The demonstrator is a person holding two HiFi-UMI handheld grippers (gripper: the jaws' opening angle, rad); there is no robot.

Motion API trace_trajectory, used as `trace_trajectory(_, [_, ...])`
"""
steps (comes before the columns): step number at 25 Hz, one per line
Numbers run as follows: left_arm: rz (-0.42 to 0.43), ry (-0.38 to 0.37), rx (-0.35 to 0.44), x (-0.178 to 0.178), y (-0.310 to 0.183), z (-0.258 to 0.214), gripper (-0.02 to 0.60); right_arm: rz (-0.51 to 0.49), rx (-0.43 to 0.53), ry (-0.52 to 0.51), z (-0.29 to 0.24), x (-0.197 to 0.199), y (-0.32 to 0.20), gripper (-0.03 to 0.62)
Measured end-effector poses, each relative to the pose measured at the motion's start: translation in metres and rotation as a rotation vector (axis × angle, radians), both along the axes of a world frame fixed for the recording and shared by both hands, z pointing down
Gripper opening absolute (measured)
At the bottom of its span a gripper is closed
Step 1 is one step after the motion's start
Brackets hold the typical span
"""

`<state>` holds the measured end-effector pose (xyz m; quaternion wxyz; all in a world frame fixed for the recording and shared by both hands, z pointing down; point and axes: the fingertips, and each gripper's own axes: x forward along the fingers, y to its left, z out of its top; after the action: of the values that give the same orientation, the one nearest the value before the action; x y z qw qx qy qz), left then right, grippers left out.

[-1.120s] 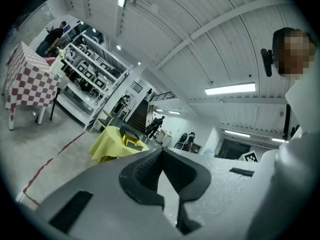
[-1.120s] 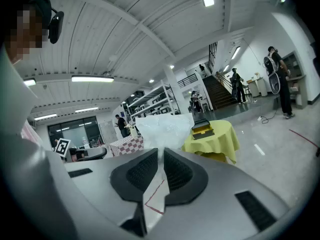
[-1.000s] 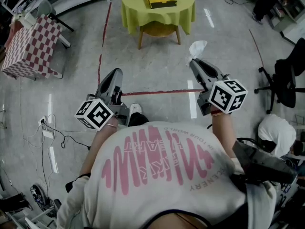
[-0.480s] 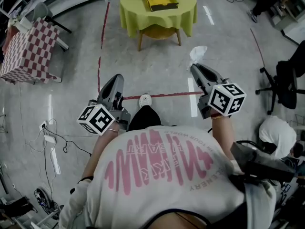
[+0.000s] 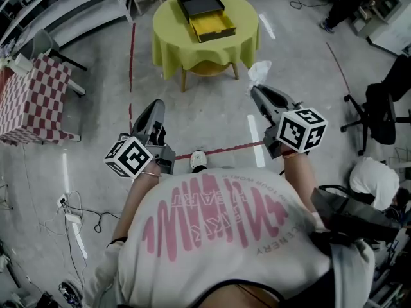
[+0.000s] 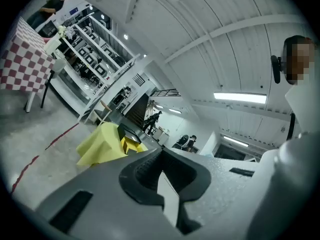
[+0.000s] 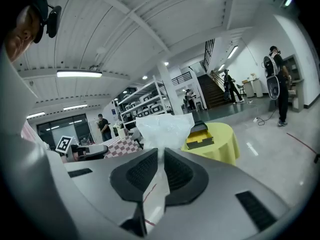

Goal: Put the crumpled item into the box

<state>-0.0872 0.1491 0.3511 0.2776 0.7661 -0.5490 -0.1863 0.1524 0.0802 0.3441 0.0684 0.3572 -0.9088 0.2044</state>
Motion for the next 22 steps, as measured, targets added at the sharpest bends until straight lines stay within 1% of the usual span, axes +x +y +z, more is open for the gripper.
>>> trace_trajectory(6, [0.059, -0.014, 0.055, -0.035, -0.057, -0.026, 0.008, 0.042, 0.008, -0.011, -0.016, -0.033, -0.051, 0.035])
trace_trajectory(11, [0.104, -0.061, 0.087, -0.055, -0.091, -0.035, 0.008, 0.075, 0.030, -0.023, -0.026, -0.053, -0.084, 0.035])
trace_trajectory(14, [0.113, -0.043, 0.111, -0.066, -0.106, -0.039, 0.008, 0.085, 0.035, -0.013, -0.025, -0.060, -0.097, 0.035])
trace_trajectory(17, [0.124, -0.025, 0.106, -0.074, -0.121, -0.036, 0.008, 0.087, 0.029, -0.012, -0.022, -0.069, -0.111, 0.035])
trace_trajectory(22, [0.165, -0.036, 0.086, -0.074, -0.135, -0.026, 0.008, 0.081, 0.021, 0.008, -0.018, -0.079, -0.123, 0.035])
